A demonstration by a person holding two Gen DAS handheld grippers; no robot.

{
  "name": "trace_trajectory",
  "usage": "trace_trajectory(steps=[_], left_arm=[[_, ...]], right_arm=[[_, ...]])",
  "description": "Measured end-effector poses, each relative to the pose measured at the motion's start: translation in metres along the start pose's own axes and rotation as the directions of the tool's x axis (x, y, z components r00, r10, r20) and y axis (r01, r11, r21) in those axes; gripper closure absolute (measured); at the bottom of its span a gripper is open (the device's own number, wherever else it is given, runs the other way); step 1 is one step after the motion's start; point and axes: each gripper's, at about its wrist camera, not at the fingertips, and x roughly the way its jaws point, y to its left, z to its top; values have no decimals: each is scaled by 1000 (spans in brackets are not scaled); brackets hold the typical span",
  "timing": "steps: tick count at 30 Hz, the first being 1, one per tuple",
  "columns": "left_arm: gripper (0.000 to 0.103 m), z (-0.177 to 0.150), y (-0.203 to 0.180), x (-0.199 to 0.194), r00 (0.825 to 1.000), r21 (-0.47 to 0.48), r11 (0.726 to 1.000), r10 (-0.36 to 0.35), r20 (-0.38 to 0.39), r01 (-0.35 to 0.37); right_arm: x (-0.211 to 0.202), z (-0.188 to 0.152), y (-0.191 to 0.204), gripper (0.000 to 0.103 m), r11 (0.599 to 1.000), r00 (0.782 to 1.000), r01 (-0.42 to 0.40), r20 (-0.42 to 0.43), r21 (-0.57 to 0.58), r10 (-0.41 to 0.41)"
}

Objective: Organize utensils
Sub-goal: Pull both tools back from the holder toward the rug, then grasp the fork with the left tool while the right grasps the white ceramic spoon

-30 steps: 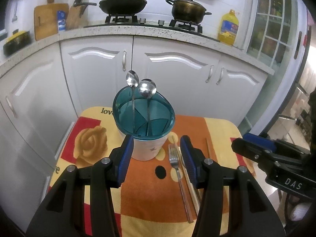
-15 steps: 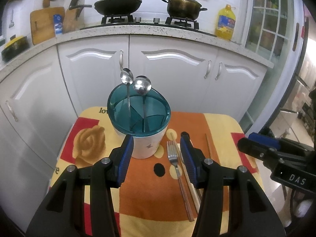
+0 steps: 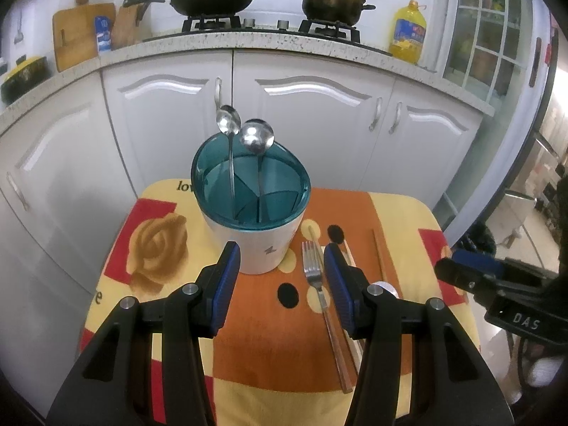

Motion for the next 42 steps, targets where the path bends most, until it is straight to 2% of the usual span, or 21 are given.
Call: trace_trajectory(steps=[8,14,22,28,32,36,39,40,42], left_arm=[[55,-19,14,21,994,-42,997,-66,-90,62],[55,-34,8,40,980,-47,992,-124,-158,118],[55,-46,3,70,950,-109,979,-195,-245,173],[55,-48,2,91,938,-147,973,-211,-275,176],[55,-45,-1,105,936,-159,972,-213,-282,173],[56,-43,-9,123,928,-144,975,-205,-311,167],[74,-44,-16,136,913,-141,974,-217,-346,178],[85,-46,-18,141,904,-139,974,-221,-365,182],[91,-48,-20,142,909,-124,976,-213,-358,180]], right_arm=[[33,-31,-27,62,998,994,21,-110,55,-15],[54,-45,-39,62,996,986,-14,-165,93,29],[74,-48,-53,66,990,983,-31,-175,140,56],[92,-45,-65,70,987,981,-31,-187,155,60],[99,-42,-67,75,986,981,-56,-175,156,84],[105,-39,-67,90,985,979,-84,-174,150,110],[104,-40,-67,94,986,979,-94,-168,138,117],[102,-40,-67,94,986,979,-99,-163,137,121],[97,-38,-68,97,984,980,-109,-152,138,130]])
